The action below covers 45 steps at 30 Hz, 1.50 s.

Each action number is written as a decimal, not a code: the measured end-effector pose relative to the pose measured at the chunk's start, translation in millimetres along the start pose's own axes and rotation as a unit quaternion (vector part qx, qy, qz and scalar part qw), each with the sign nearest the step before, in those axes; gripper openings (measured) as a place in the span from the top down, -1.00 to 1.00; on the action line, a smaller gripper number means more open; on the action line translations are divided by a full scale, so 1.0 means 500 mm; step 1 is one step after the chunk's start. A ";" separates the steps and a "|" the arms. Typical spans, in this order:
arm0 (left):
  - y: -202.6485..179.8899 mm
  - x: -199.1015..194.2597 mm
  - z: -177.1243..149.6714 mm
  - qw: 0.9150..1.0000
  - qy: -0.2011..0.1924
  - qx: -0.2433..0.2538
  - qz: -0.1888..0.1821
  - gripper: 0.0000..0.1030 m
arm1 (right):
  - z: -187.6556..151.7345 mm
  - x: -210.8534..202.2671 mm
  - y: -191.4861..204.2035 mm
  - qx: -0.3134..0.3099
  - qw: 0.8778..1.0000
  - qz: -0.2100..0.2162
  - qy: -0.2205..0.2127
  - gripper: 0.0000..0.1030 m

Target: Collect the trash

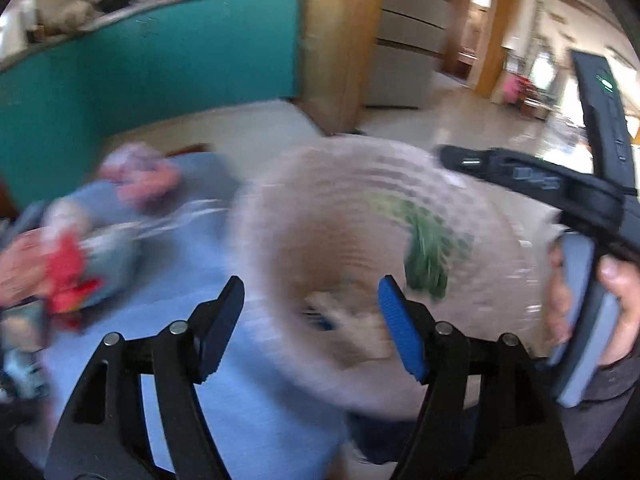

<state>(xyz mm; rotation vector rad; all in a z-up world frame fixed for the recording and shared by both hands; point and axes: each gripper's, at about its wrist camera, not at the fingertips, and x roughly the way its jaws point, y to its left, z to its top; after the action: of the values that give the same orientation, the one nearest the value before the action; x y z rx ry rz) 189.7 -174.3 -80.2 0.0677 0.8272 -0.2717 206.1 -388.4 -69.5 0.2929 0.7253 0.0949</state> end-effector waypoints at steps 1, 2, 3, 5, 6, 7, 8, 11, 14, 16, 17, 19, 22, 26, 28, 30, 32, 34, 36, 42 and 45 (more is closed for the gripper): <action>0.033 -0.018 -0.010 0.999 -0.007 -0.014 0.030 -0.37 | 0.000 -0.001 0.003 0.001 1.000 0.006 -0.003 -0.14; 0.067 -0.034 -0.022 0.998 -0.012 -0.029 0.059 -0.37 | 0.000 -0.002 0.007 0.001 1.000 0.010 -0.004 -0.19; 0.096 -0.043 -0.029 0.996 -0.013 -0.040 0.081 -0.37 | 0.000 -0.001 0.012 0.000 1.000 0.014 -0.004 -0.21; 0.179 -0.076 -0.058 0.986 -0.011 -0.068 0.153 -0.37 | -0.002 0.003 0.027 -0.009 1.000 0.019 -0.002 -0.22; 0.208 -0.085 -0.066 0.981 -0.008 -0.075 0.177 -0.38 | -0.002 0.005 0.037 -0.015 1.000 0.020 -0.001 -0.22; 0.248 -0.099 -0.081 0.974 -0.001 -0.082 0.209 -0.41 | -0.004 0.008 0.050 -0.024 0.999 0.022 0.001 -0.22; 0.287 -0.114 -0.096 0.969 0.007 -0.087 0.230 -0.46 | -0.005 0.009 0.059 -0.029 0.999 0.024 0.002 -0.22; 0.387 -0.135 -0.130 0.963 0.044 -0.102 0.246 -0.53 | -0.010 0.016 0.092 -0.046 0.998 0.033 0.005 -0.22; 0.444 -0.141 -0.160 0.962 0.069 -0.103 0.243 -0.53 | -0.014 0.025 0.117 -0.053 0.997 0.047 0.010 -0.25; 0.467 -0.137 -0.181 0.961 0.091 -0.103 0.239 -0.53 | -0.016 0.031 0.136 -0.060 0.996 0.057 0.014 -0.25; 0.469 -0.130 -0.187 0.961 0.096 -0.103 0.238 -0.53 | -0.017 0.032 0.144 -0.063 0.996 0.061 0.014 -0.25; 0.477 -0.120 -0.197 0.963 0.106 -0.105 0.224 -0.52 | -0.020 0.033 0.169 -0.071 0.994 0.079 0.014 -0.25; 0.480 -0.100 -0.211 0.961 0.125 -0.115 0.220 -0.35 | -0.027 0.032 0.214 -0.091 0.990 0.106 0.011 -0.25; 0.480 -0.095 -0.220 0.962 0.121 -0.111 0.219 -0.18 | -0.041 0.038 0.289 -0.128 0.980 0.149 0.017 -0.26; 0.482 -0.116 -0.225 0.962 0.114 -0.120 0.218 -0.03 | -0.055 0.047 0.334 -0.153 0.974 0.168 0.026 -0.26; 0.484 -0.135 -0.230 0.964 0.100 -0.125 0.214 0.00 | -0.068 0.056 0.368 -0.170 0.969 0.177 0.035 -0.26; 0.476 -0.161 -0.228 0.965 0.083 -0.123 0.215 0.01 | -0.084 0.069 0.405 -0.189 0.964 0.182 0.048 -0.26; 0.466 -0.188 -0.233 0.967 0.069 -0.117 0.215 0.02 | -0.100 0.082 0.437 -0.201 0.958 0.192 0.063 -0.26; 0.448 -0.220 -0.237 0.970 0.056 -0.108 0.209 0.01 | -0.117 0.090 0.464 -0.210 0.953 0.205 0.078 -0.26; 0.414 -0.316 -0.269 0.979 0.032 -0.081 0.182 0.00 | -0.185 0.124 0.567 -0.237 0.926 0.258 0.142 -0.26; 0.408 -0.344 -0.291 0.982 0.033 -0.080 0.171 0.00 | -0.230 0.161 0.655 -0.236 0.914 0.274 0.185 -0.23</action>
<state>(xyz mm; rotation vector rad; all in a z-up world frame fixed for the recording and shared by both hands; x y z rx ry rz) 28.5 82.7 -61.5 0.0678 0.8853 0.1212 194.4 -33.9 -105.4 0.0016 0.9531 0.8682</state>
